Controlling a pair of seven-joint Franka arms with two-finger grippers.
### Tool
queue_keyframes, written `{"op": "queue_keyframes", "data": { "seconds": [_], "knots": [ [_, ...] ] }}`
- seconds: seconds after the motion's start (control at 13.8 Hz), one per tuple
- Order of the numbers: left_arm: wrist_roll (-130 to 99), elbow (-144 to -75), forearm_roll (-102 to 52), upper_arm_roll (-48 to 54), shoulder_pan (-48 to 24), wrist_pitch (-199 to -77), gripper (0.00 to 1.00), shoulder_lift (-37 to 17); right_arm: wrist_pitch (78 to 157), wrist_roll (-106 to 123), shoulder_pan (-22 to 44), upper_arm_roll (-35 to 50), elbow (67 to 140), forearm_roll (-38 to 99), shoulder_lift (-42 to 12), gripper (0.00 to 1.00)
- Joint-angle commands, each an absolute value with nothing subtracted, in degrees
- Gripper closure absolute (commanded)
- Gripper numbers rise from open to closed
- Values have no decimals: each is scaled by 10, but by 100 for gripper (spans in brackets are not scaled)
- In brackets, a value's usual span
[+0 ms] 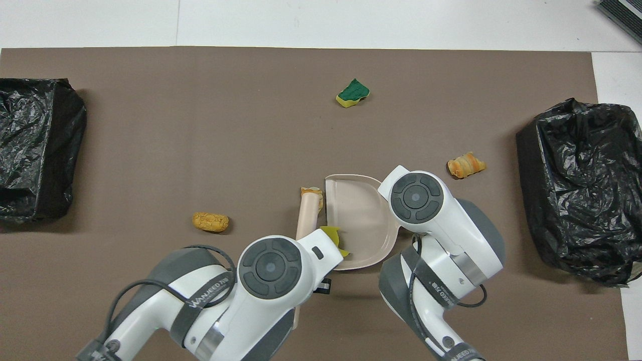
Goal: Sweep and dump trash in bin
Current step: 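Sweep the pieces into the dustpan with the left gripper's brush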
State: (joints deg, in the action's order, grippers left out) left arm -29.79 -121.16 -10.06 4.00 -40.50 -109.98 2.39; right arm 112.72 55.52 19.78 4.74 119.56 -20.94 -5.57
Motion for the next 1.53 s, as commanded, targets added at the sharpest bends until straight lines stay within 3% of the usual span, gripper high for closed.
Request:
{"op": "queue_keyframes", "data": {
  "seconds": [0.0,0.51,0.73,1.09,1.45],
  "knots": [
    [-301,-1223,-94,42,-325,-1033,99,38,1132,541,194,52,1211,-200,-41,100],
    [-308,-1263,-17,43,-162,-1005,100,76,1131,541,194,52,1211,-200,-41,100],
    [-308,-1358,-17,44,-149,-1109,100,102,1131,541,194,52,1211,-200,-41,100],
    [-323,-1386,-25,47,-195,-1225,100,61,1131,538,194,52,1211,-200,-41,100],
    [-370,-1331,-66,49,-273,-1319,100,-17,1132,534,194,52,1211,-200,-41,100]
  ]
}}
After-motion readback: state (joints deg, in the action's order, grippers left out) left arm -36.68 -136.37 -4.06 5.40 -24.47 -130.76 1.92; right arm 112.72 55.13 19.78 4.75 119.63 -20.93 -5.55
